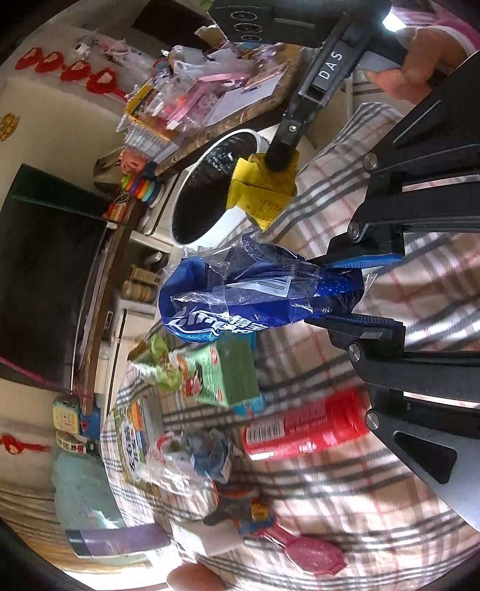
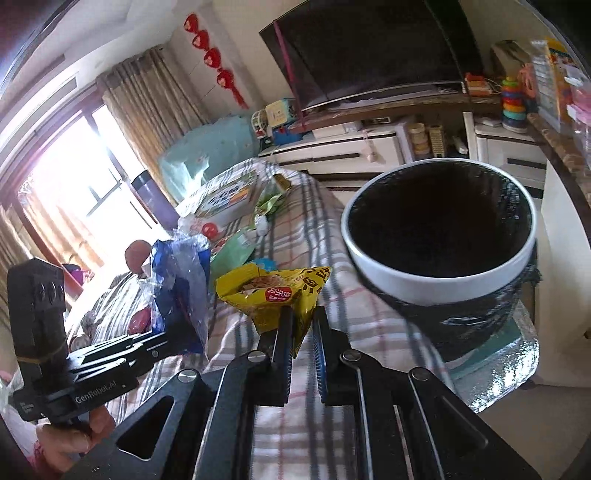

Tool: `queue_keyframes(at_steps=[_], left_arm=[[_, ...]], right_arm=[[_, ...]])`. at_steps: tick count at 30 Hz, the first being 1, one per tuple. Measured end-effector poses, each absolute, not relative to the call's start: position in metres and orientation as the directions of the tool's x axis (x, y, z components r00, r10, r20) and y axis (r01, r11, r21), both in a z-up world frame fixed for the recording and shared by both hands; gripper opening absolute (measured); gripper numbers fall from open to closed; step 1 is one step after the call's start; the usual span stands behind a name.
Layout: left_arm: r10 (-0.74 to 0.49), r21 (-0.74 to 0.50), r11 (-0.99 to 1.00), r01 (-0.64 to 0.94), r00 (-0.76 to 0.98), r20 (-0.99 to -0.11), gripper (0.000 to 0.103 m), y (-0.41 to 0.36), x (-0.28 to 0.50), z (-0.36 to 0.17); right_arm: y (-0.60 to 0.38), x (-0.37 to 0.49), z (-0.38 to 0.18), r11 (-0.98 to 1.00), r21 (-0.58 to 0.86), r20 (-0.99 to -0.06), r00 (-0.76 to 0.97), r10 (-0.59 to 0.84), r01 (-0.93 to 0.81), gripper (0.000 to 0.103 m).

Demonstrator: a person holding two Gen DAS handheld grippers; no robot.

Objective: Collect trash
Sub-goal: 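Carry the blue bag and yellow snack bag over the trash bin with both grippers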

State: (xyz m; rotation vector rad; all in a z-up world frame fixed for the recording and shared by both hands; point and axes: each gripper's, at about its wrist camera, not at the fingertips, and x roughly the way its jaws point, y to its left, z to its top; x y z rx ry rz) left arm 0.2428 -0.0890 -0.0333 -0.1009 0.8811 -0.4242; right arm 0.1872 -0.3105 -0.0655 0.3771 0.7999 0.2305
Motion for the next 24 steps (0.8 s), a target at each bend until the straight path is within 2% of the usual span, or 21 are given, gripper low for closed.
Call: queue_keyframes(at_steps=[24], left_arm=[[-0.434,-0.226,0.879,0.42,0.509,-0.743,0.019,-0.149,0.26,-0.035]], right_arm=[[-0.368,0.179,-0.055,0.912,0.409,-0.637,0.728,0.254,0.04,0.01]])
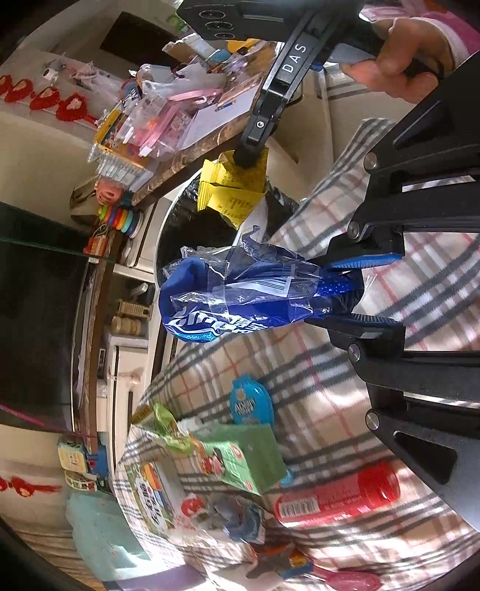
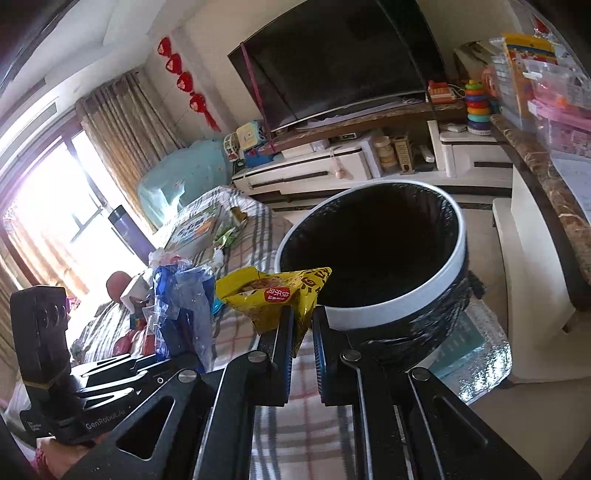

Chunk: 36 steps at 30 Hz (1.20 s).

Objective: Collect trash
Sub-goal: 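Carry the blue bag and yellow snack bag over the trash bin with both grippers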

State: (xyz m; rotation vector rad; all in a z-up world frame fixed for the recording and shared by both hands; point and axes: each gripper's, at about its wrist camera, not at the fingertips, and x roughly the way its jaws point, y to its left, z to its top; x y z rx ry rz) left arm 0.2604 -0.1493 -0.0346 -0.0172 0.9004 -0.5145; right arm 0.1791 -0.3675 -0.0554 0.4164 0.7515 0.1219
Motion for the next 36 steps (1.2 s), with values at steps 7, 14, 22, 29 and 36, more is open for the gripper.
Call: queue_keyframes(at_steps=[7,14,22,29,36], left_arm=[[-0.434,-0.21,0.872,0.442,0.501,-0.748,0.019,-0.164,0.269,-0.034],[-0.429,-0.188,0.866,0.464,0.495,-0.756,0.019,-0.18,0.282,-0.033],[-0.426,-0.166,0.855,0.491,0.483,-0.765,0.019,-0.205,0.299,-0.03],[-0.434,-0.151,0.838,0.525,0.472,-0.767,0.019,-0.225,0.317,-0.026],[-0.434,-0.149,0.833,0.533,0.461,-0.774,0.019,-0.239,0.34,-0.024]], right_arm=[[-0.381,0.179,-0.054,0.913,0.403,-0.637,0.736,0.229,0.065,0.01],[-0.394,0.183,-0.053,0.914,0.398,-0.637,0.741,0.212,0.081,0.01],[-0.407,0.193,-0.051,0.922,0.375,-0.645,0.742,0.183,0.098,0.01],[-0.416,0.204,-0.048,0.937,0.335,-0.666,0.729,0.158,0.103,0.01],[-0.424,0.22,-0.049,0.947,0.307,-0.699,0.698,0.153,0.1,0.01]])
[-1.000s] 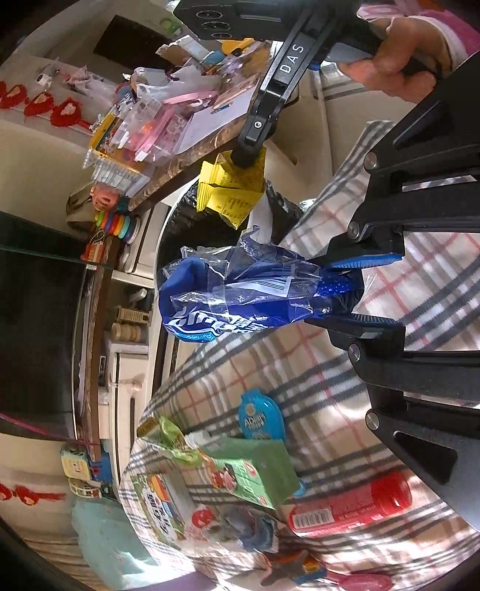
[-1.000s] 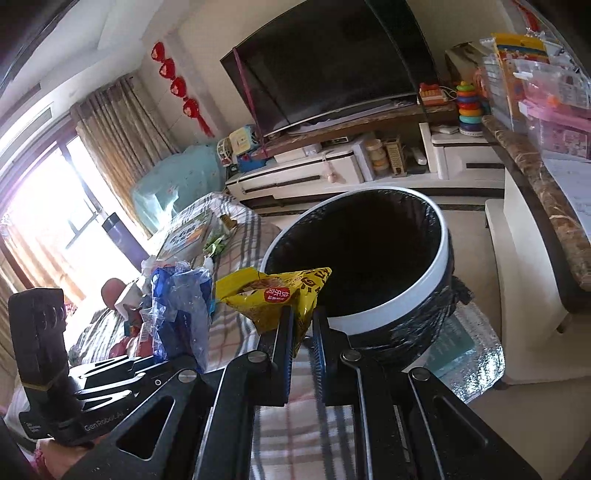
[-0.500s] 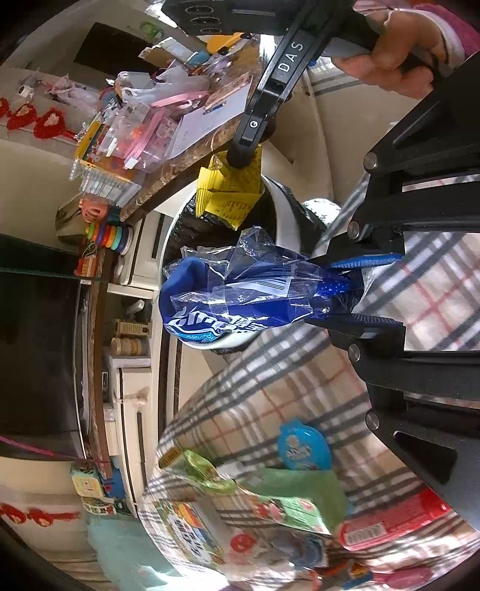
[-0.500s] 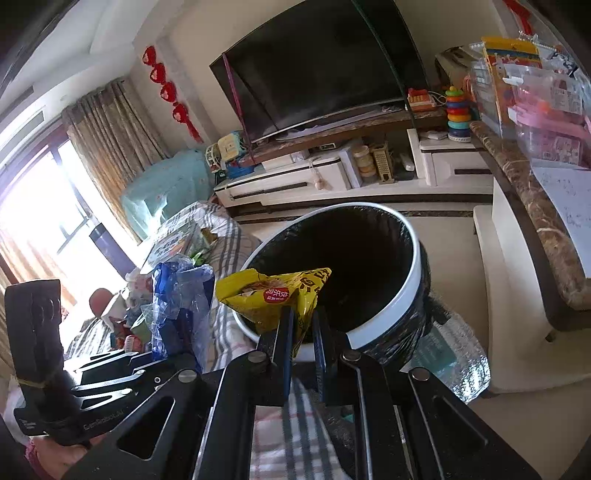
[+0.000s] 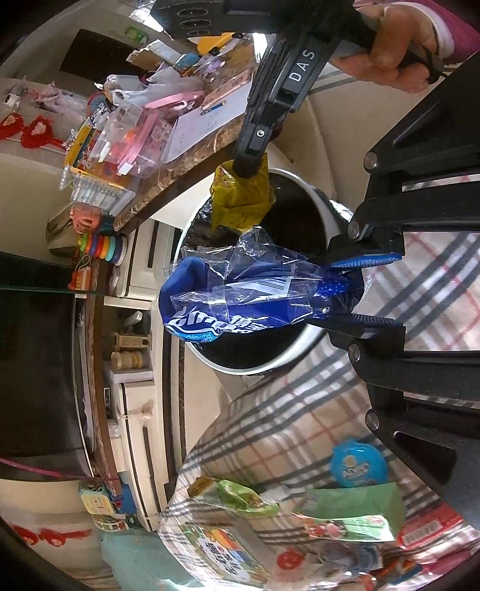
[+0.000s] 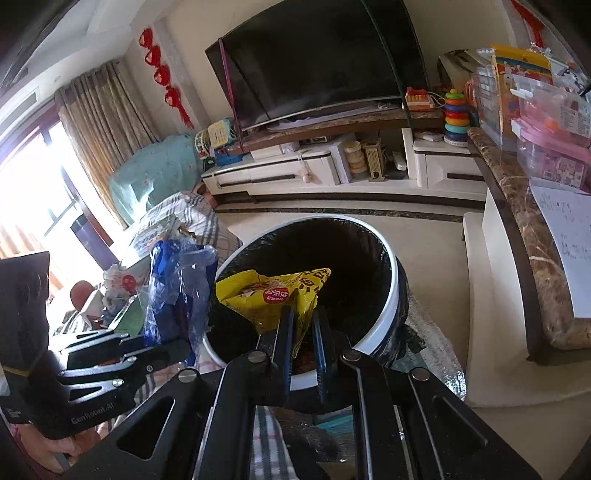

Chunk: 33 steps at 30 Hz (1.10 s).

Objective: Collect trash
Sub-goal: 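Carry the blue bag and yellow snack bag over the trash bin with both grippers, then open both grippers to drop the bags into the bin, then move both open grippers back toward the pink brush and red can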

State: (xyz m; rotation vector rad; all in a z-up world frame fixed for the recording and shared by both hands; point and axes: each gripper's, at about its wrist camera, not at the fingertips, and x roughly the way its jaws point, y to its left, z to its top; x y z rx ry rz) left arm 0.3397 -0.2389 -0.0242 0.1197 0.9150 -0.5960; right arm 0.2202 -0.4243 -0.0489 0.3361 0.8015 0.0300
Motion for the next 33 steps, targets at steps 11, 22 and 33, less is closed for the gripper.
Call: queue_keyframes(at_steps=[11,22,33], left_arm=[[-0.416,-0.143,0.834,0.533,0.436,-0.799,0.022,-0.259,0.372,-0.03],[-0.415,-0.159,0.853,0.498,0.46,-0.785,0.049,-0.251,0.37,-0.031],[-0.419,-0.205,0.88,0.428,0.499,-0.759,0.056,-0.203,0.326,-0.038]], right_arm=[[-0.433,0.247,-0.056,0.961,0.26,-0.75,0.647,0.138,0.095,0.01],[-0.442,0.249,-0.06,0.953,0.28,-0.754,0.641,0.141,0.12,0.035],[-0.426,0.23,-0.052,0.938,0.333,-0.707,0.684,0.18,0.098,0.079]])
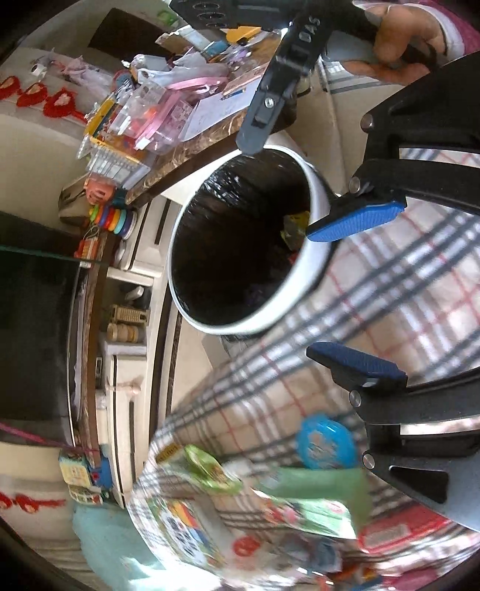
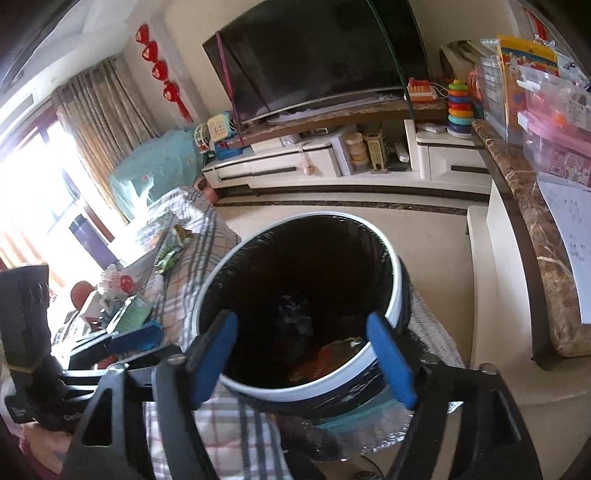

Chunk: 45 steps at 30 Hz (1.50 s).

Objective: Collect trash
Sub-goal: 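Move both open grippers back toward the pink brush and red can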

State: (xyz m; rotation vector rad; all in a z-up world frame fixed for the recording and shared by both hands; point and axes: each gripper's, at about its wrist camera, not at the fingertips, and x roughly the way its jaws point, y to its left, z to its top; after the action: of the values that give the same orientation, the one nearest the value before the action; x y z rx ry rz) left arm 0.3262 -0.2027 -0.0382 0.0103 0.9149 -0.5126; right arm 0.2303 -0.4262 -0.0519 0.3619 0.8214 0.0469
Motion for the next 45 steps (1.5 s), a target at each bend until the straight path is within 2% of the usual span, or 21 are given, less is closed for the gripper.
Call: queue_keyframes(at_steps=[2,5,21,31,45], left_arm=[[-0.411,-0.209,0.889,0.406,0.51,-0.756,0.056,-0.19,0.314,-0.039],[-0.403,-0.216,0.898,0.383,0.523,-0.751,0.056,-0.173,0.298,-0.04],[-0.319,-0.241,0.948,0.21,0.583,-0.747,0.057,-0.075,0.235,-0.034],[-0.27,-0.247,0.961,0.121,0.584,-0.765,0.057,-0.024,0.223,-0.039],[-0.256,-0.228,0.966,0.123,0.574,-0.778,0.061,0.019,0.222,-0.043]], right_arm=[[-0.42,0.226,-0.05,0.933,0.347,-0.698,0.69,0.191,0.093,0.087],[-0.408,0.217,-0.049,0.927,0.366,-0.68,0.704,0.208,0.08,0.093],[-0.326,0.203,-0.055,0.922,0.383,-0.668,0.675,0.313,-0.048,0.094],[-0.286,0.205,-0.067,0.914,0.392,-0.685,0.631,0.364,-0.101,0.094],[-0.217,0.207,-0.075,0.895,0.399,-0.703,0.561,0.437,-0.198,0.093]])
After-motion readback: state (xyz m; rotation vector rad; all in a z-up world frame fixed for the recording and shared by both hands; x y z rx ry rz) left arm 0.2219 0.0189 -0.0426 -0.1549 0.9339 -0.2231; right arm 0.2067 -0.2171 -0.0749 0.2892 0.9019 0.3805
